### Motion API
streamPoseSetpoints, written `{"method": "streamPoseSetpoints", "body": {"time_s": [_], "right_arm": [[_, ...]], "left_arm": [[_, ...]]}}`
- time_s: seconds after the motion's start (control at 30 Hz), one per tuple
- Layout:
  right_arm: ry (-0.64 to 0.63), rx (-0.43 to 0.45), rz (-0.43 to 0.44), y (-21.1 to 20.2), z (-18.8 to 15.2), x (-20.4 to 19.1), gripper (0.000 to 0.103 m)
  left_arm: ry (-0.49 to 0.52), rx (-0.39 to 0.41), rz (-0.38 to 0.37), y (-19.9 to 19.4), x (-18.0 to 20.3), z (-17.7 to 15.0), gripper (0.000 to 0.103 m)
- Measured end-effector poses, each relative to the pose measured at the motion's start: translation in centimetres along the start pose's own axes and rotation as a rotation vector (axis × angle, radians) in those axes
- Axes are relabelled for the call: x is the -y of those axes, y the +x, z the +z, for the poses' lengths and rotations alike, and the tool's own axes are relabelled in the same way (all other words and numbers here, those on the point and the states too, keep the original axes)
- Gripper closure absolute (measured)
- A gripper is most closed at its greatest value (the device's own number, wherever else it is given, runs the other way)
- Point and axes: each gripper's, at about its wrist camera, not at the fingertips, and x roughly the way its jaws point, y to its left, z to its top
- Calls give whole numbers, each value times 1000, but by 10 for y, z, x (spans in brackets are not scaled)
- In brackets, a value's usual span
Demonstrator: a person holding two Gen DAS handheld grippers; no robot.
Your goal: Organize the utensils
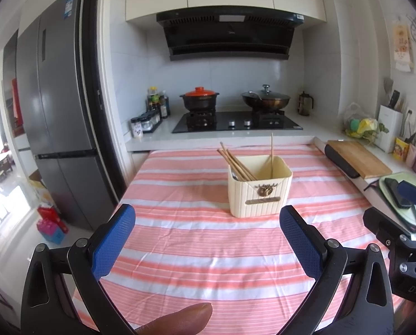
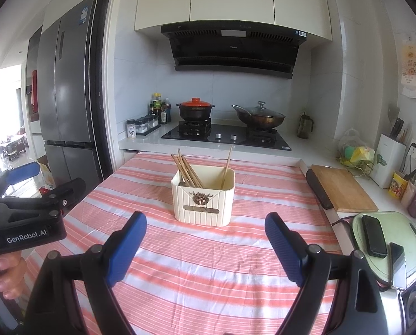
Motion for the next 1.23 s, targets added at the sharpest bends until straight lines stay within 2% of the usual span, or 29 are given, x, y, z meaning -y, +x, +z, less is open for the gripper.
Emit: {"method": "streamPoseSetpoints", "body": {"time_s": [1.07, 1.23], "right_arm": [[-19, -12, -10, 2, -3, 4, 15], [-13, -19, -13, 3, -6, 9, 15]], "left_arm": [[15, 2, -16, -1, 2, -2, 0], [-12, 5, -29, -4, -2, -1, 0]]}}
